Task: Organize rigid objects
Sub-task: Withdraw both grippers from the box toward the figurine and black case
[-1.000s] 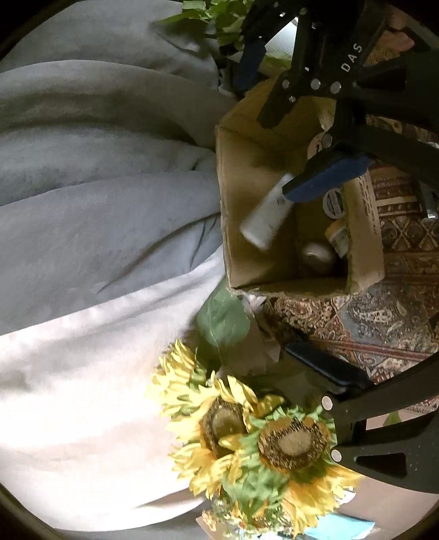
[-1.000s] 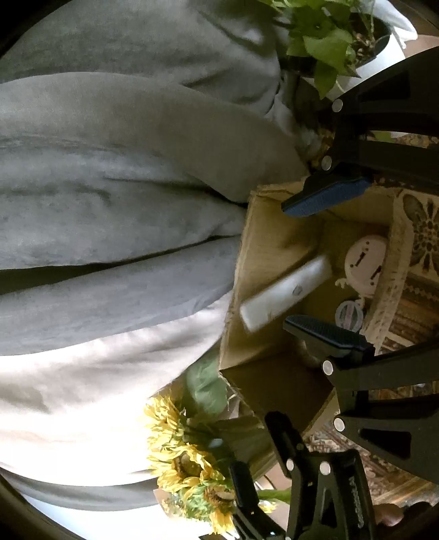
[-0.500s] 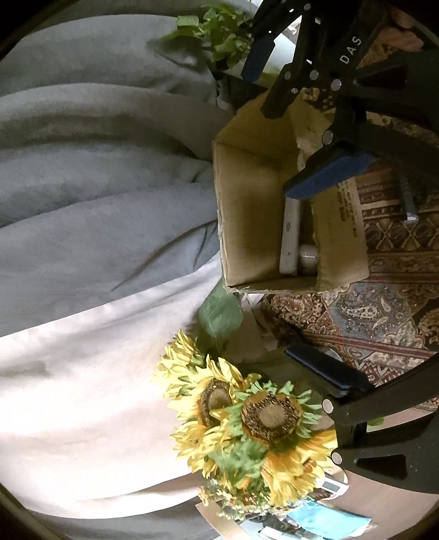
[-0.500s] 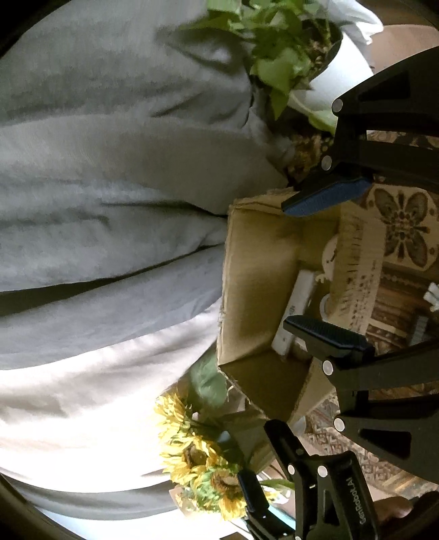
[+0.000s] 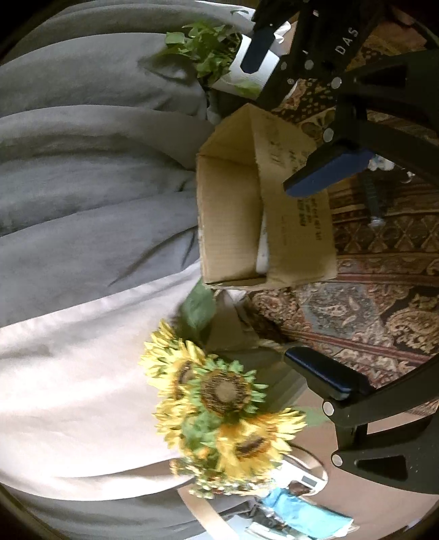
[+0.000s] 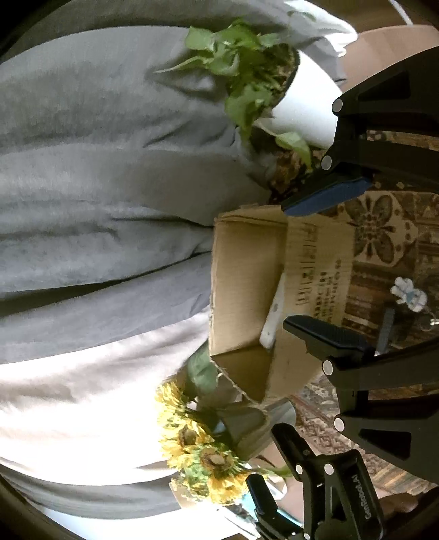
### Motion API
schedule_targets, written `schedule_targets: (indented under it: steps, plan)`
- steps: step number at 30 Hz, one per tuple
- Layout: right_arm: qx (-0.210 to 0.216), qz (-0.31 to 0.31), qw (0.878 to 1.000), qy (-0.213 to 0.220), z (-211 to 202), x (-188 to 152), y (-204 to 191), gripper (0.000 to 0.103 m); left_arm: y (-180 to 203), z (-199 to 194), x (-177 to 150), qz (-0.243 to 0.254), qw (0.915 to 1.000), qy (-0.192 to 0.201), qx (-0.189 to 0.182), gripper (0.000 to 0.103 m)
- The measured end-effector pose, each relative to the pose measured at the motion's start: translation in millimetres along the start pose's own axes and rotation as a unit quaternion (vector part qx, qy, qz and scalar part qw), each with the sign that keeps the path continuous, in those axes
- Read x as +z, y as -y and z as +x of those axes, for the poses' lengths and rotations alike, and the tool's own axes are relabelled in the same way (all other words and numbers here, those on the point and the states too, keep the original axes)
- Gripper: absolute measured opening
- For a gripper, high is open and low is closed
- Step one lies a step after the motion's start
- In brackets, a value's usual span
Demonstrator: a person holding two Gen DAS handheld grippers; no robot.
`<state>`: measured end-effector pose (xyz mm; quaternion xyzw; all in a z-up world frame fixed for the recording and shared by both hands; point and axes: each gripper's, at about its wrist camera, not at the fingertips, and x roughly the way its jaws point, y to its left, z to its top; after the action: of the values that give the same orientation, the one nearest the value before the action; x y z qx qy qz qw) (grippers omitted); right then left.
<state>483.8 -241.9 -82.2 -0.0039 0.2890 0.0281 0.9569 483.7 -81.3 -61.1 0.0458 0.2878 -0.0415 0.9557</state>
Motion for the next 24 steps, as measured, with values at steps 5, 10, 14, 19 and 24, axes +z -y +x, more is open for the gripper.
schedule_targets:
  steps: [5,10,14,19,24]
  plan:
    - [0.008,0.002,1.000,-0.022,-2.5,-18.3,-1.9,0.062,1.3,-3.2,-15.6,-0.003,0.9998,-0.017,-0.002,0.095]
    - [0.013,0.017,0.999,-0.049,-1.2,-38.0,-0.7,0.062,2.2,-1.2,-31.5,-0.010,0.9992,-0.039,-0.004,0.096]
    - [0.017,0.026,0.997,-0.078,4.9,-55.6,-2.6,0.062,2.5,4.4,-42.0,-0.024,0.9973,-0.067,-0.020,0.096]
    - [0.030,0.035,0.993,-0.110,13.6,-75.8,-3.2,0.062,8.7,13.7,-52.1,-0.022,0.9951,-0.093,-0.025,0.096]
    - [0.039,0.053,0.989,-0.136,24.9,-89.7,-1.1,0.062,15.7,27.8,-57.5,-0.015,0.9917,-0.120,-0.043,0.096]
